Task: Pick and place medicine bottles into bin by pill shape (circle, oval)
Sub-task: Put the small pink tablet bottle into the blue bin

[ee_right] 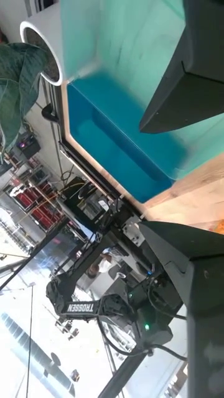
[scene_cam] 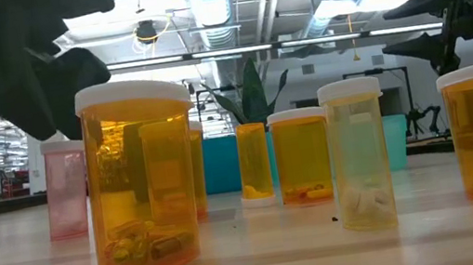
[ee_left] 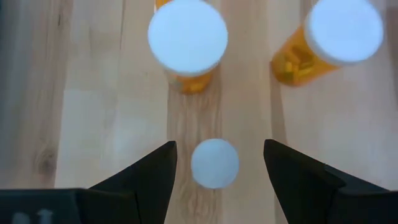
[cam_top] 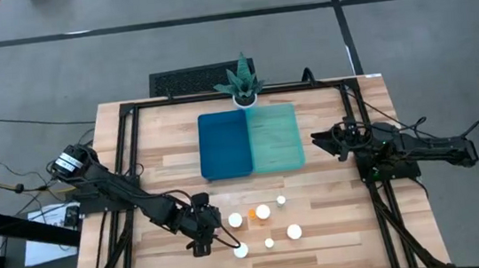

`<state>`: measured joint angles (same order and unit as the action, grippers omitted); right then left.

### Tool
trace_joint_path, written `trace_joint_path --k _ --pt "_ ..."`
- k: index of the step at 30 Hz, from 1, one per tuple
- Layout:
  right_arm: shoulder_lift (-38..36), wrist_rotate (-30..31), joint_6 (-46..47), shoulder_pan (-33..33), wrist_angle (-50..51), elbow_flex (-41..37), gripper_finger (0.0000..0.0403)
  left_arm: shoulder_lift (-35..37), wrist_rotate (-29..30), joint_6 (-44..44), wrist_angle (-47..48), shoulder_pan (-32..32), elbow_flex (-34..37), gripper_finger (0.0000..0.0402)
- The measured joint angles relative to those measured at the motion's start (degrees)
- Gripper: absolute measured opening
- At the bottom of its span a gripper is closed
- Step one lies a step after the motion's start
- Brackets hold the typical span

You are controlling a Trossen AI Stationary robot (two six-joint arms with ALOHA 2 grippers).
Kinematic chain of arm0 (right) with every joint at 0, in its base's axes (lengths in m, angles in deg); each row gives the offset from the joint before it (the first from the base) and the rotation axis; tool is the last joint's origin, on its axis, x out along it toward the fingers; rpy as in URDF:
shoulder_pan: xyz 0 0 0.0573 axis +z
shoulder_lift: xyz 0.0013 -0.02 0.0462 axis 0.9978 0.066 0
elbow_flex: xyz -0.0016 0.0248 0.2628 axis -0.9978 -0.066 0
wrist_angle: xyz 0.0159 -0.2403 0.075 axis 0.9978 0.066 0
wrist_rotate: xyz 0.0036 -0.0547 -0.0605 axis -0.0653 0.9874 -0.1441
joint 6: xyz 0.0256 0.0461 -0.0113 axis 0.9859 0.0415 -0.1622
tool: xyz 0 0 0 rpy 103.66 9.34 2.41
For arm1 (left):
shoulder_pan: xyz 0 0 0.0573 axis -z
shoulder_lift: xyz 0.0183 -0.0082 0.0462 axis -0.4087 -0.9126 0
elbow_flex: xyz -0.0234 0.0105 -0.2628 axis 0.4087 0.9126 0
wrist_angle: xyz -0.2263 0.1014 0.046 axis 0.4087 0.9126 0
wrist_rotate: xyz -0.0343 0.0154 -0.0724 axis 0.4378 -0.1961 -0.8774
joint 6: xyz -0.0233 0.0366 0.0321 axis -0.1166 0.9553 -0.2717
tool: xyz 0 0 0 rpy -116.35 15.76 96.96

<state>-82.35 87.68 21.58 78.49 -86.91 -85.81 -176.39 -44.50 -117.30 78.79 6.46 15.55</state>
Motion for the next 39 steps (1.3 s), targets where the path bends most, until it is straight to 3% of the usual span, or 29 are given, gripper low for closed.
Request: trace_joint_path --k 17,32,39 --pt "0.0 0.0 -0.1 0.0 0.0 0.0 0.0255 0.0 -2.8 6.5 0.6 -2.0 0.6 0.0167" --pt "0.0 0.0 -0.5 0.0 0.1 0.0 0.0255 0.0 -4.2 6.7 0.5 -2.5 0.6 0.0109" --pt "0.0 0.0 -0.5 0.0 0.4 0.0 0.0255 0.3 -4.6 4.5 1.5 -3.1 0.5 0.0110"
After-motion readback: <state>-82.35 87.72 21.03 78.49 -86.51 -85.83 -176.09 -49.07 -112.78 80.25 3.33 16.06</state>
